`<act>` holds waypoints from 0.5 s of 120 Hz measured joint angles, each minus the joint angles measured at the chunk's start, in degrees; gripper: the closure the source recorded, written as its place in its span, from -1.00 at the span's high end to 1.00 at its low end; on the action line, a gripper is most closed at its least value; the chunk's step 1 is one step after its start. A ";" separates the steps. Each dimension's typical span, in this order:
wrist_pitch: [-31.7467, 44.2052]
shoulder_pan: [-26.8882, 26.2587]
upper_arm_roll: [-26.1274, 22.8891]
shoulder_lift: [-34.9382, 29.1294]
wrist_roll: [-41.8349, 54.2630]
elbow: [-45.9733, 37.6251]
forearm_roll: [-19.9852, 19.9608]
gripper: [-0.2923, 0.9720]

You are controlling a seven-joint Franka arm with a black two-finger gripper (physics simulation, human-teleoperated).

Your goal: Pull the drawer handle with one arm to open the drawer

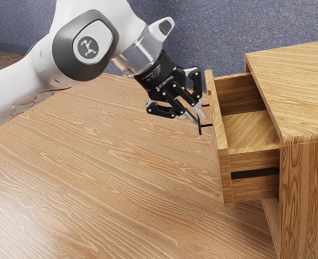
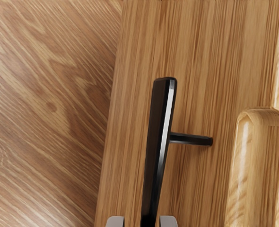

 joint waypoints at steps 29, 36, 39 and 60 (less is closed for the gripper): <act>0.14 -0.55 0.85 -0.23 0.00 -0.27 0.07 -0.57; 0.15 -0.67 1.04 -0.53 -0.01 -0.63 0.10 -0.57; 0.15 -0.72 1.13 -0.70 -0.01 -0.82 0.12 -0.57; 0.27 -1.12 1.89 -1.94 -0.02 -2.32 0.31 -0.57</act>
